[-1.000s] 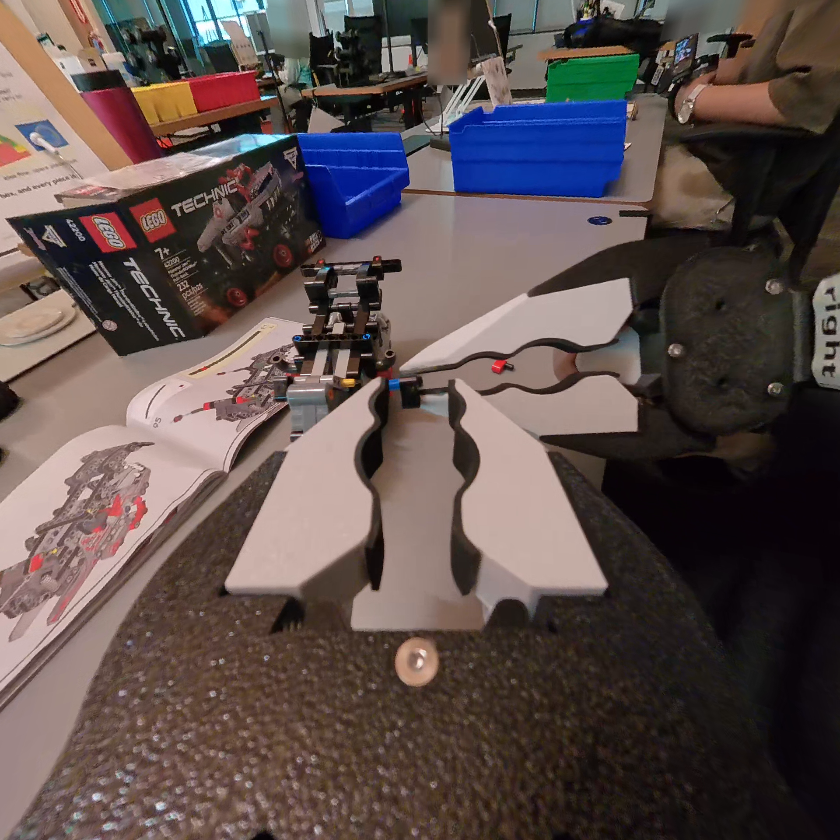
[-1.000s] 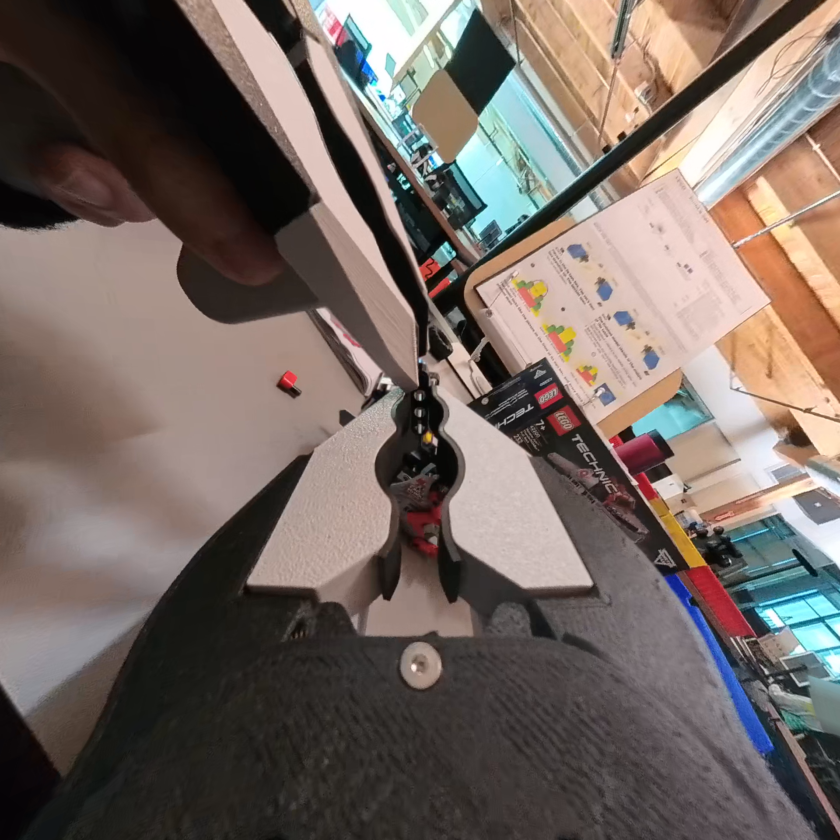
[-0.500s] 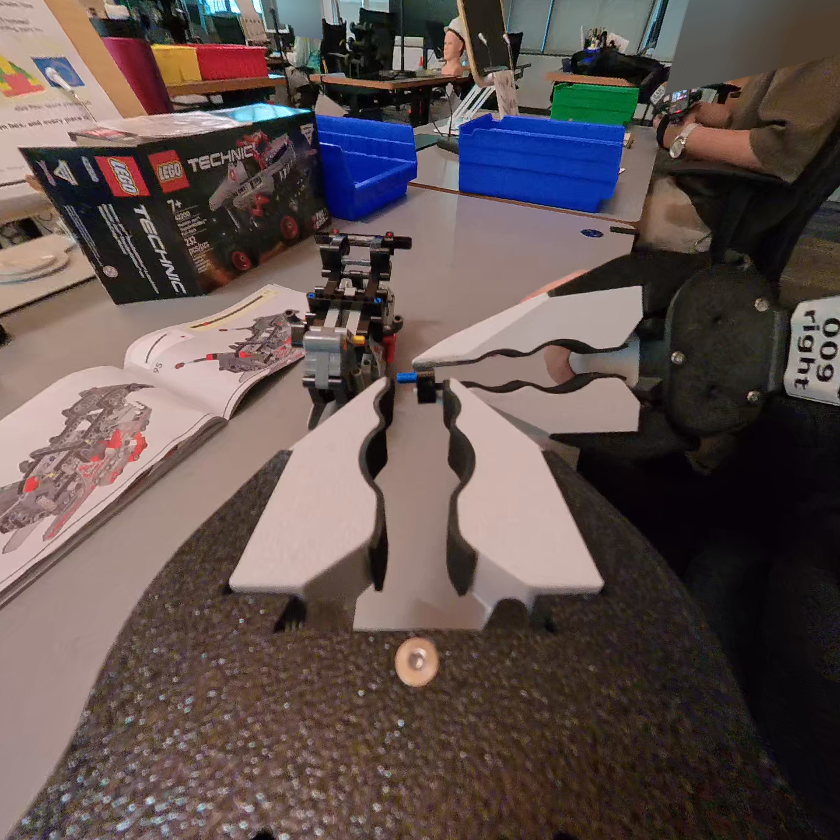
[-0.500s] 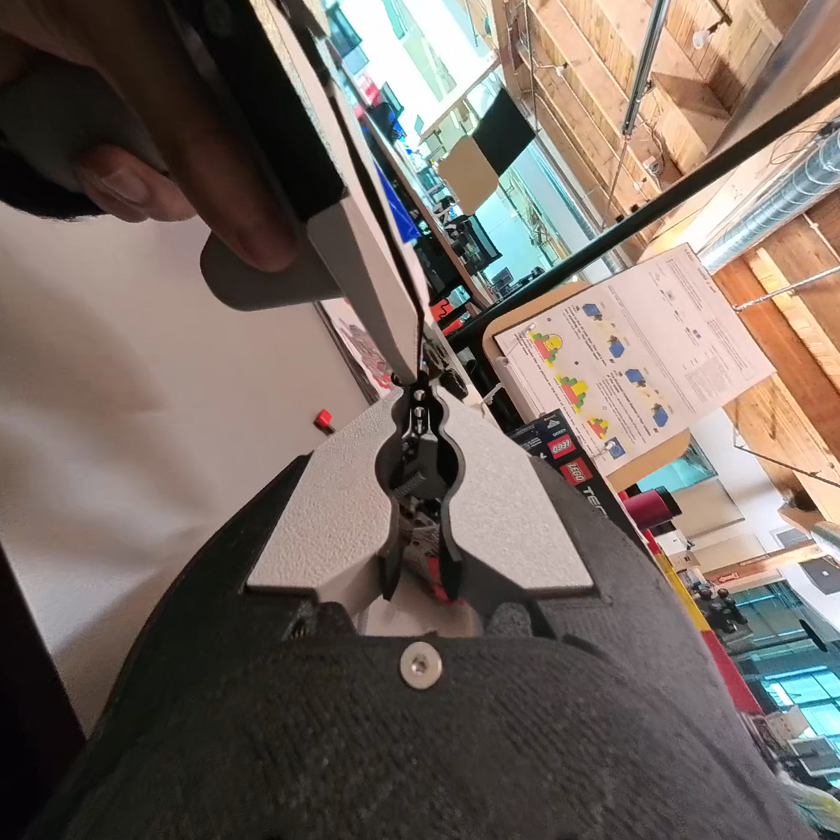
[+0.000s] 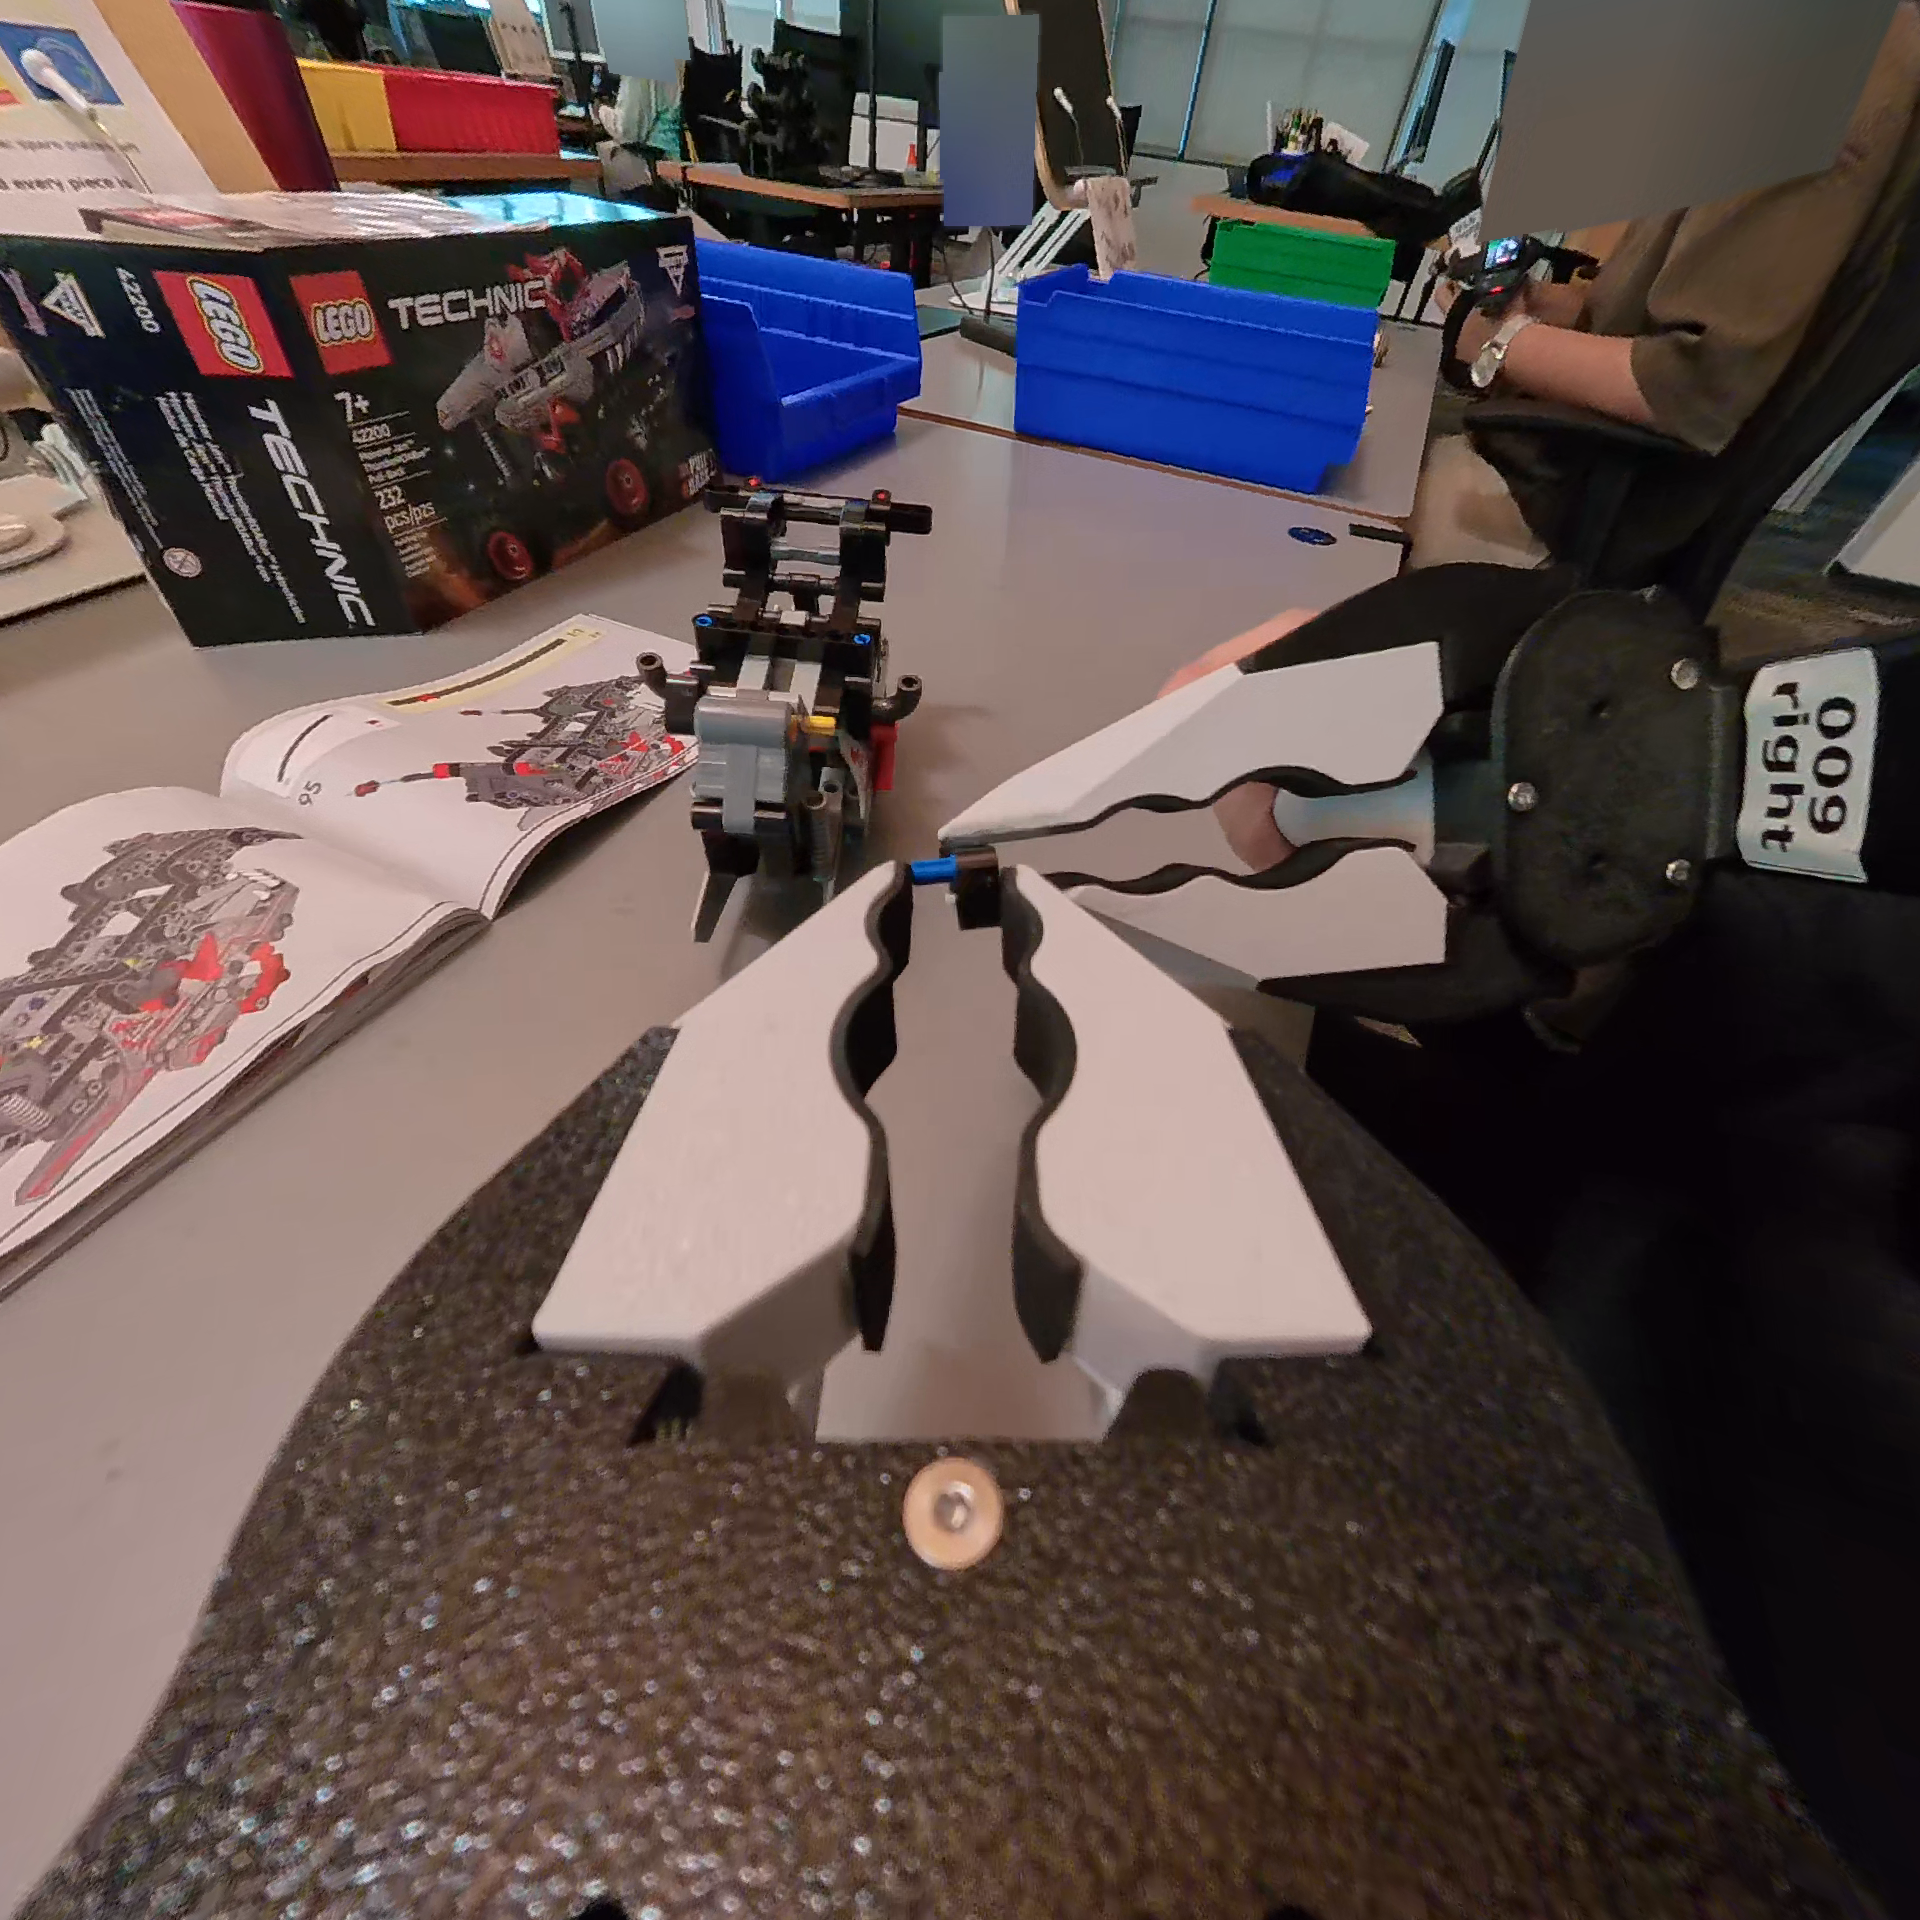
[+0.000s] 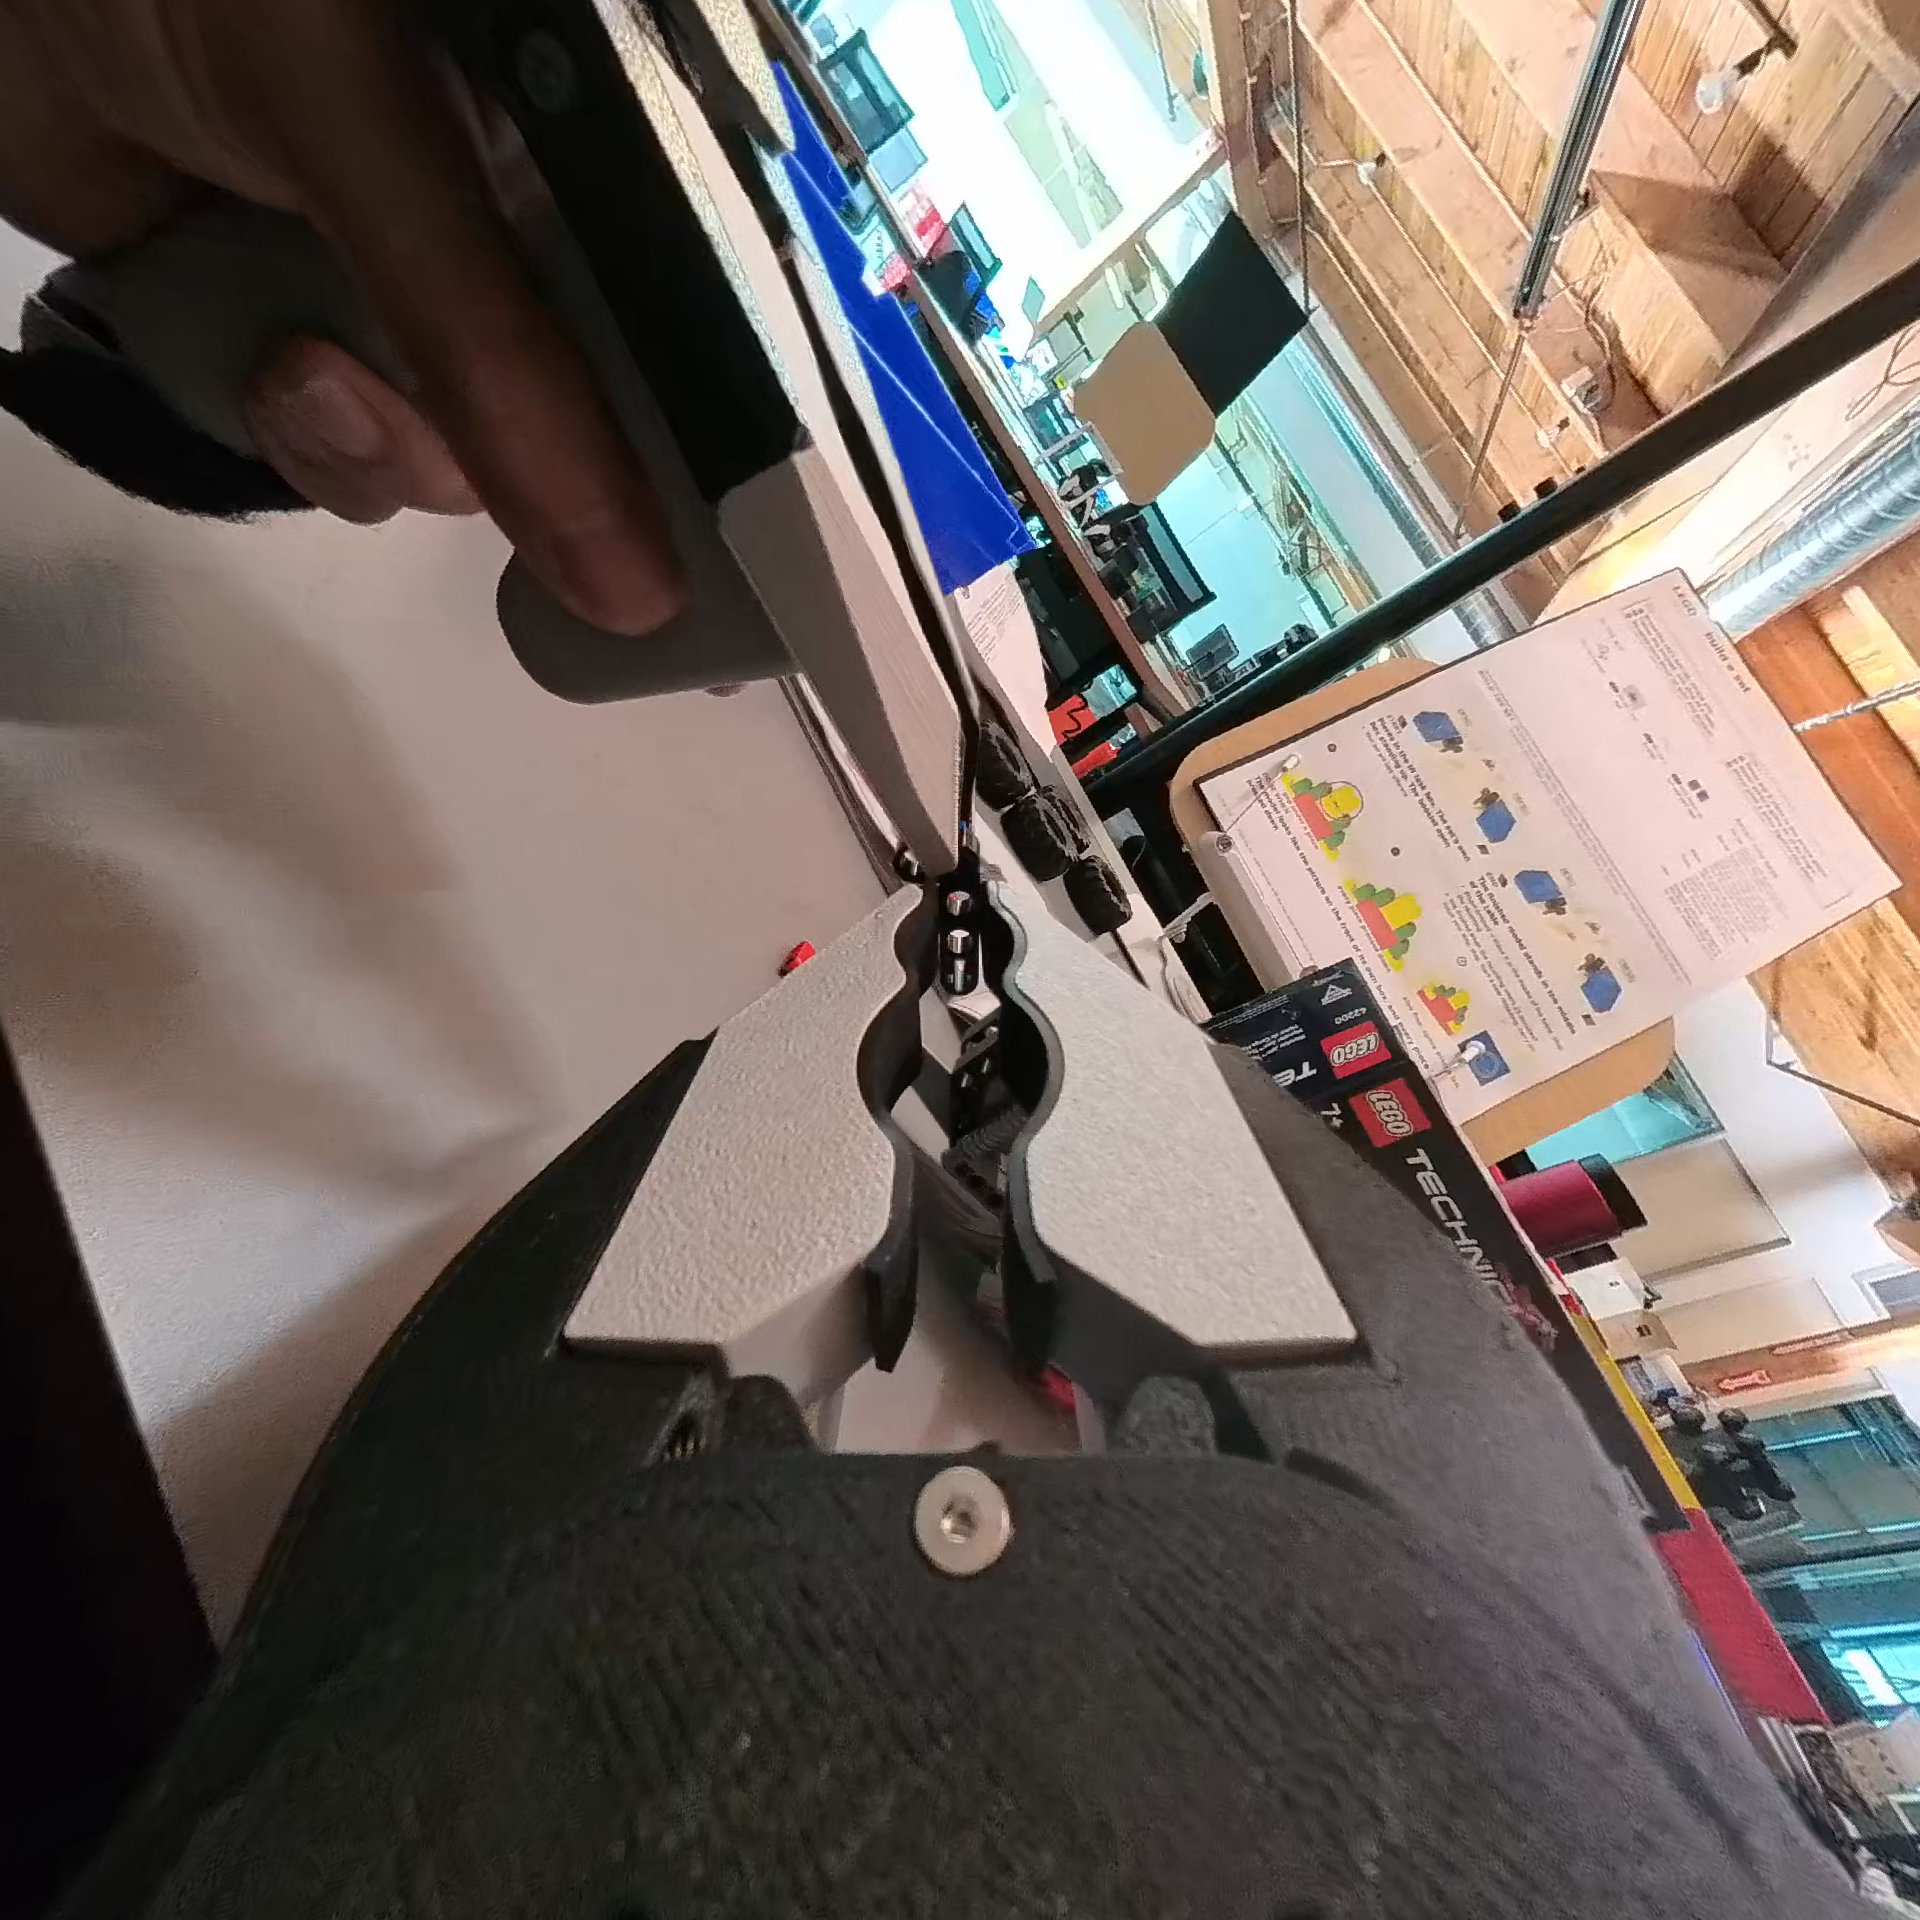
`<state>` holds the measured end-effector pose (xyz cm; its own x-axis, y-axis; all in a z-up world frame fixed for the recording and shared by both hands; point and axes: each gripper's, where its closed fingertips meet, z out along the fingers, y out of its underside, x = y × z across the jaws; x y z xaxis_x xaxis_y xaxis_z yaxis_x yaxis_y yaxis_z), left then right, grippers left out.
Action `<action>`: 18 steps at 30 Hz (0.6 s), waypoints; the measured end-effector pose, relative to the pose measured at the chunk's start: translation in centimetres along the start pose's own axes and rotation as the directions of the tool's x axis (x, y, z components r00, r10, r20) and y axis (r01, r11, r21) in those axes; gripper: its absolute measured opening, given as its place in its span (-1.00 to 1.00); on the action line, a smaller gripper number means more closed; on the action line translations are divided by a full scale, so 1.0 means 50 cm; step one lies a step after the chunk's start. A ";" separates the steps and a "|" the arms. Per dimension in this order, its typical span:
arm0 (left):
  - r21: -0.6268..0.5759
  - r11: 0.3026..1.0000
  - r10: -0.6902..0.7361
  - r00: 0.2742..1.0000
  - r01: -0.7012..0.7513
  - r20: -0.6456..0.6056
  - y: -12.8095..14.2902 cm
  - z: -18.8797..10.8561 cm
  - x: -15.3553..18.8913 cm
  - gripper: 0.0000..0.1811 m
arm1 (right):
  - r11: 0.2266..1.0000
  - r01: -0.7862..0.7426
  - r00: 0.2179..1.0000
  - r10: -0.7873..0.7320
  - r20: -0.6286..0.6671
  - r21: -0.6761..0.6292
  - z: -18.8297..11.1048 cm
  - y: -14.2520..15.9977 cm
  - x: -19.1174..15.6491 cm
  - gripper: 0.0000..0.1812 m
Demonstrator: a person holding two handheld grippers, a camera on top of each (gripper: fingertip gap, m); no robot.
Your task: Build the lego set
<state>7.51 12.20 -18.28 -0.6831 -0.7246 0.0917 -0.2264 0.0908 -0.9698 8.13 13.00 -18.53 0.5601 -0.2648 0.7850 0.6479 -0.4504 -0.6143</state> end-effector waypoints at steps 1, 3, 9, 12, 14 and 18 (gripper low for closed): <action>0.002 1.000 -0.004 1.000 0.004 -0.003 0.001 0.002 0.000 -0.84 | 1.000 -0.001 1.000 0.001 -0.001 0.000 0.000 0.002 0.000 -0.94; 0.002 1.000 -0.021 1.000 0.021 -0.011 0.005 0.005 -0.002 -0.84 | 1.000 -0.003 1.000 0.003 0.002 -0.001 0.000 0.006 -0.002 -0.94; 0.006 0.996 -0.085 0.995 0.085 -0.050 0.005 0.010 -0.002 -0.85 | 0.999 -0.039 0.999 0.039 0.007 0.026 0.000 0.010 0.000 -0.93; 0.001 0.994 -0.105 0.992 0.105 -0.073 0.005 0.014 0.002 -0.85 | 0.998 -0.054 0.998 0.054 0.018 0.009 0.005 0.022 -0.003 -0.89; -0.014 0.993 -0.114 0.990 0.113 -0.079 0.009 0.016 0.001 -0.84 | 0.999 -0.049 0.999 0.049 0.019 0.007 0.006 0.025 -0.005 -0.94; -0.035 0.996 -0.079 0.994 0.077 -0.076 0.020 0.020 -0.002 -0.83 | 0.999 -0.053 0.998 0.053 0.034 -0.009 0.009 0.031 -0.010 -0.94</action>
<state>8.03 11.69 -19.48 -0.7140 -0.6753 0.1850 -0.3022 0.0588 -0.9514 9.08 12.81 -19.90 0.6112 -0.2588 0.7480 0.6127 -0.4435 -0.6542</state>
